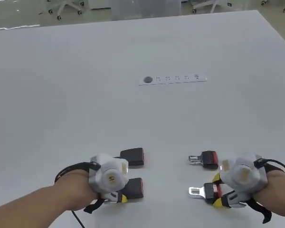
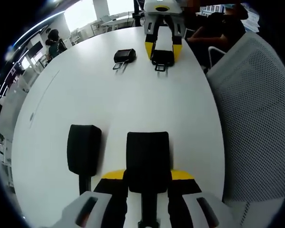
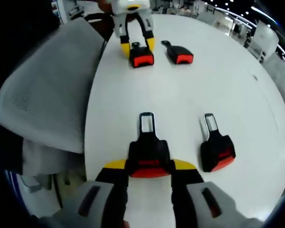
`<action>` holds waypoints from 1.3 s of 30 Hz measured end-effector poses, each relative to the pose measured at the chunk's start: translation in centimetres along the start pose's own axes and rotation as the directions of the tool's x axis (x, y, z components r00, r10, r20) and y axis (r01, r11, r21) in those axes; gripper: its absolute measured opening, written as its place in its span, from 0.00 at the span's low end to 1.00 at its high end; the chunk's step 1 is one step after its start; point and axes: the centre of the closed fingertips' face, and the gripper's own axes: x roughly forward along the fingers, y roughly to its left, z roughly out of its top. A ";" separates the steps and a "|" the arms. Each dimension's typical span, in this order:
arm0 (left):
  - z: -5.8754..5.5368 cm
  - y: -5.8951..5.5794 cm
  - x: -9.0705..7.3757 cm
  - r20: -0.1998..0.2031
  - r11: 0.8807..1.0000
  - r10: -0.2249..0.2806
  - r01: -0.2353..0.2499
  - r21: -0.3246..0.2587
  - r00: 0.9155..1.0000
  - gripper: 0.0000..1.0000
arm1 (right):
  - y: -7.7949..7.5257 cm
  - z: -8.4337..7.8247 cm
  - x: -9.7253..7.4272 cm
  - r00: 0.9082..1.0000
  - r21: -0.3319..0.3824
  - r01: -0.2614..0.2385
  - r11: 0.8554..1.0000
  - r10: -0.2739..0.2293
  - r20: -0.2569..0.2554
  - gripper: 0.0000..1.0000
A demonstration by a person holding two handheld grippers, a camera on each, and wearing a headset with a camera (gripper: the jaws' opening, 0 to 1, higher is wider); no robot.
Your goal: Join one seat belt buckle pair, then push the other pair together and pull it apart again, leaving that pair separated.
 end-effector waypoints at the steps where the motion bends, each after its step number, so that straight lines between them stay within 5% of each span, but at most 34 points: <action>1: 0.0 0.0 0.0 -0.004 1.000 -0.001 0.001 0.006 1.000 0.33 | 0.0 0.4 0.2 1.000 -0.009 0.002 1.000 -0.002 -0.003 0.34; 26: 0.2 -0.1 0.1 -0.048 0.998 -0.044 0.047 0.053 0.998 0.33 | -0.3 9.2 4.5 0.999 -0.073 0.030 0.997 -0.028 0.032 0.34; 39: 0.2 -0.1 0.1 -0.054 0.997 -0.052 0.055 0.051 0.997 0.33 | 0.0 11.2 5.5 1.000 -0.138 0.000 0.990 -0.003 -0.022 0.34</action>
